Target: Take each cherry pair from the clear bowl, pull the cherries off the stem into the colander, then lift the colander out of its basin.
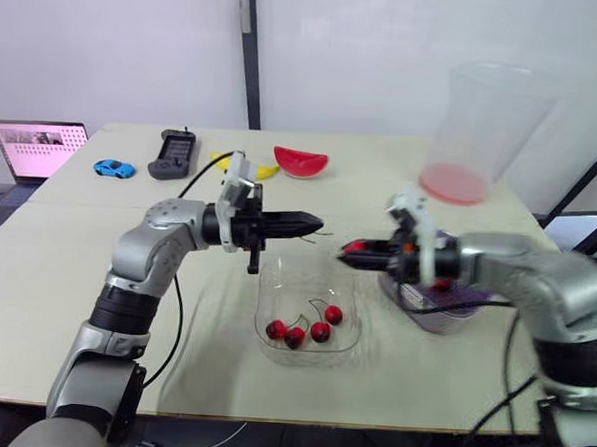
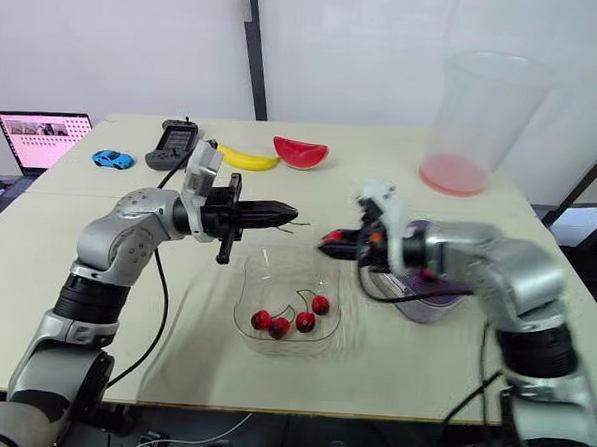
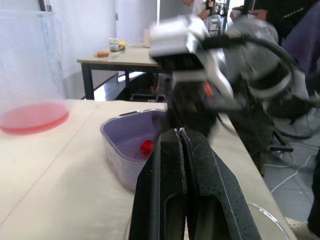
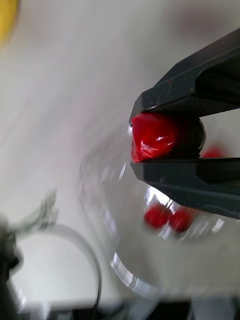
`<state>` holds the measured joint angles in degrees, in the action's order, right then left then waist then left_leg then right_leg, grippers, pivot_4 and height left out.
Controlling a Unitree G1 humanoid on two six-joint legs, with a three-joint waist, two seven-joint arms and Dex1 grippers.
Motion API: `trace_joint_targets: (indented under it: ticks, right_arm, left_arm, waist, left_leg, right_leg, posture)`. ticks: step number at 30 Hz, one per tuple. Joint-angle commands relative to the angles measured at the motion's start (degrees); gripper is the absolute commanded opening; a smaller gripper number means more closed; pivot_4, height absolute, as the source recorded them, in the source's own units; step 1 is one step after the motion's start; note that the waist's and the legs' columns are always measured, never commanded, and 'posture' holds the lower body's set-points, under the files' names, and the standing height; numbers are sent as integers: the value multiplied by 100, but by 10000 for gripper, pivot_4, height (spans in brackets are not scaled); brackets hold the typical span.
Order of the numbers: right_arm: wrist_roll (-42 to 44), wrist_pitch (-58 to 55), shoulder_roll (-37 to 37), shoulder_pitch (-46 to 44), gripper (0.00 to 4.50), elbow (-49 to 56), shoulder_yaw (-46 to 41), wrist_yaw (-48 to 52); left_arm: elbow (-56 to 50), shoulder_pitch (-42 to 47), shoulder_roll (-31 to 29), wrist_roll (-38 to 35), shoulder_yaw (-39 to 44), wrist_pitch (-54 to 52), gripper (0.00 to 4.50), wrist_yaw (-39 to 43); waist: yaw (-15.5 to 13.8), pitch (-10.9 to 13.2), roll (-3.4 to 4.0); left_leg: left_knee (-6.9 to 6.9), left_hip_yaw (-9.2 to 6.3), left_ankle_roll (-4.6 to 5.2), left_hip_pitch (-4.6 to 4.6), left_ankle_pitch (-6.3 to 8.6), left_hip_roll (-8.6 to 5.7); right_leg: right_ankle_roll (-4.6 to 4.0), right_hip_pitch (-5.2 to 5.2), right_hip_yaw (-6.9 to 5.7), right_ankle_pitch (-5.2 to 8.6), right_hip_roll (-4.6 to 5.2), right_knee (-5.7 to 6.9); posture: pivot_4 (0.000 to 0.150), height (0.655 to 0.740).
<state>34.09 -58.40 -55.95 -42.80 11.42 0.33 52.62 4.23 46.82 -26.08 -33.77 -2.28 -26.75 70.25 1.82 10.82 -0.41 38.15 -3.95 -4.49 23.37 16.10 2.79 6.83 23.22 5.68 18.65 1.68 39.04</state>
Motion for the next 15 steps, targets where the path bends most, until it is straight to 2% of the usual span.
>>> trace_joint_targets:
  ticks: [1, 4, 10, 11, 13, 15]
  right_arm:
    - [-1159, 1297, -1096, 36, 9541, -890, 452, 807]
    - [-1743, 2106, -1326, 13, 9541, -1567, 816, 1197]
    - [-2473, 2818, -983, -120, 9541, -2432, 1234, 1557]
    - [-2478, 2803, -926, -140, 15750, -2468, 1200, 1581]
    - [-2468, 2751, -912, -163, 23668, -2416, 1128, 1688]
    - [-2464, 2713, -931, -184, 33795, -2372, 1074, 1781]
  left_arm:
    - [-308, -169, -138, -46, 200, 45, 0, -70]
    - [-417, -355, -249, -80, 298, 12, 0, -126]
    - [-471, -596, -398, 4, 396, 114, 0, -305]
    - [-526, -655, -417, -9, 402, 106, 0, -328]
    - [-658, -782, -437, -48, 436, 56, 0, -427]
    - [-725, -843, -448, -69, 455, 27, 0, -487]
  waist:
    - [12, 0, 1]
    - [102, 0, 1]
    - [204, 2, 4]
    - [204, 2, 5]
    - [203, 2, 5]
    - [183, 2, 5]
  left_leg:
    - [-3, 2, 1, 0, 1, 0]
    - [-5, 8, 4, -6, 2, 3]
    - [-8, 14, 3, -10, 2, 7]
    - [-8, 15, 3, -9, 2, 6]
    - [-7, 15, 3, -5, 2, 6]
    - [-6, 15, 3, -5, 1, 6]
  right_leg:
    - [0, 2, 1, 0, 0, -1]
    - [0, 2, 6, 0, -3, -2]
    - [0, 5, 14, 0, -6, 5]
    - [0, 6, 15, 0, -4, 4]
    - [0, 9, 14, 0, -2, 4]
    - [0, 9, 14, 0, -2, 4]
  posture:
    - [1500, 7380]
    - [1500, 7380]
    - [1500, 7380]
    - [1500, 7380]
    - [1500, 7380]
    - [1500, 7380]
